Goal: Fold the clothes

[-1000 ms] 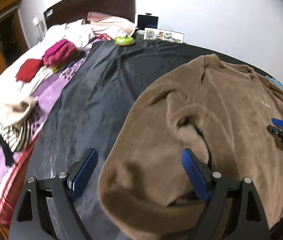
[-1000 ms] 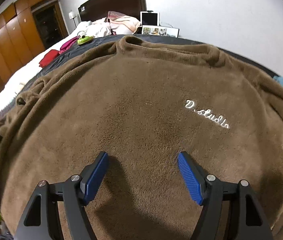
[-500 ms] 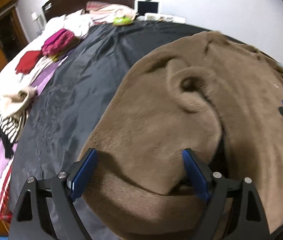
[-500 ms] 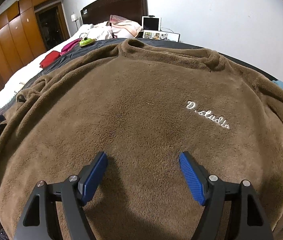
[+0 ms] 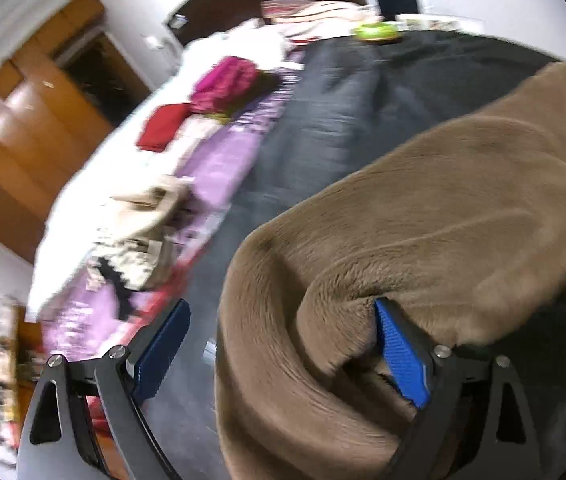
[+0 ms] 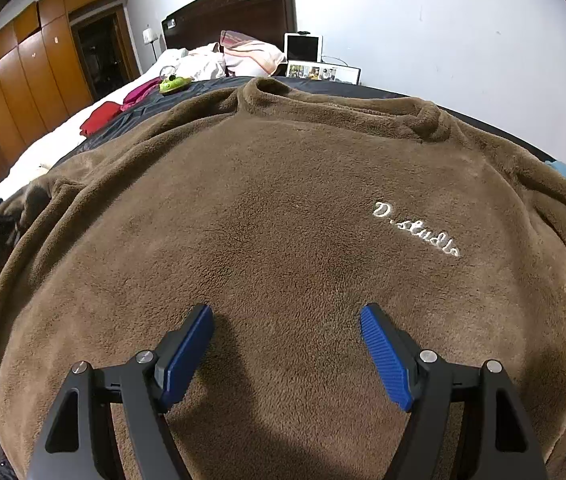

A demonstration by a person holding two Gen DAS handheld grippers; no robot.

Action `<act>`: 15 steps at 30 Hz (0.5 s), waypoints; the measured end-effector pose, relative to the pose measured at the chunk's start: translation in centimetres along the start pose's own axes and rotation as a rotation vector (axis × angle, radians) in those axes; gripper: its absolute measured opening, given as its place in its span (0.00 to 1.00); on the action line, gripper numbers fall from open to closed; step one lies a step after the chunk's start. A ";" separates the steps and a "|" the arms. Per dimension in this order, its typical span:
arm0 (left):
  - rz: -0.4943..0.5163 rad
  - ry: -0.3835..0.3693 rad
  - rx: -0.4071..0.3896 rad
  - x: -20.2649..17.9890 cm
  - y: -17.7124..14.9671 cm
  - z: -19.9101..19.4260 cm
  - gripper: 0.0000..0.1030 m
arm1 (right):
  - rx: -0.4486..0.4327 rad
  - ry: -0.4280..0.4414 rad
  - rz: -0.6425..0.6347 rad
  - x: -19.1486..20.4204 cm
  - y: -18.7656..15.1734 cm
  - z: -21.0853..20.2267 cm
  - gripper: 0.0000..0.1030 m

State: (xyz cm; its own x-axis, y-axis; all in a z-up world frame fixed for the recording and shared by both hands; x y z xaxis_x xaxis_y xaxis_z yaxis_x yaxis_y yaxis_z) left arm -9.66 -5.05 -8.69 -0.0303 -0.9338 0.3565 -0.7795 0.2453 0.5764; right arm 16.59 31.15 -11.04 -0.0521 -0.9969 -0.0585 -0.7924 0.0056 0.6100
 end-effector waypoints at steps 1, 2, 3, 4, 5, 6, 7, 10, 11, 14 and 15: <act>-0.005 0.032 -0.002 0.4 0.5 0.6 0.90 | 0.000 0.000 0.000 0.0 0.0 0.0 0.76; -0.015 0.057 0.000 0.8 1.0 1.2 0.90 | 0.000 0.000 0.000 0.0 0.0 0.0 0.76; -0.030 0.073 0.005 1.2 1.6 1.8 0.90 | 0.000 0.000 0.000 0.0 0.0 0.0 0.76; -0.046 0.080 0.011 1.5 2.2 2.2 0.90 | 0.001 0.000 -0.001 -0.1 0.0 0.1 0.76; -0.063 0.076 0.021 1.7 2.6 2.6 0.91 | 0.001 0.000 -0.003 -0.1 0.0 0.1 0.76; -0.077 0.069 0.028 1.9 3.0 2.7 0.91 | 0.002 0.000 -0.004 -0.1 0.0 0.1 0.77; -0.086 0.055 0.031 2.0 3.4 2.6 0.91 | 0.002 0.001 -0.006 0.0 0.0 0.1 0.78; -0.129 -0.033 0.024 1.8 4.3 0.9 0.91 | 0.003 0.002 -0.011 0.0 0.0 0.1 0.80; -0.152 -0.079 0.027 1.5 4.5 0.3 0.91 | 0.003 0.003 -0.012 0.0 0.0 0.1 0.81; -0.211 -0.288 0.051 -0.2 4.6 -2.6 0.91 | 0.001 0.008 -0.009 0.0 0.0 0.1 0.81; -0.210 -0.363 0.059 -1.2 4.4 -3.7 0.91 | 0.000 0.012 -0.007 0.0 -0.1 0.1 0.81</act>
State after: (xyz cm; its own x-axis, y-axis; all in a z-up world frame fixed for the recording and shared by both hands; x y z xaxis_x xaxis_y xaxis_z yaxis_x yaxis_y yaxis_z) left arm -10.69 -1.90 -3.86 -0.0769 -0.9957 -0.0525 -0.8263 0.0341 0.5622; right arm 16.58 31.18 -11.15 -0.0395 -0.9978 -0.0531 -0.7926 -0.0011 0.6097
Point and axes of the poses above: each gripper's, at about its wrist camera, not at the fingertips, and z roughly the way its jaws point, x to its left, y to its top, the point moved 4 cm from there along z, roughly the way its jaws point, and after that the axes turned 11 degrees about -z, right-handed, at the moved point
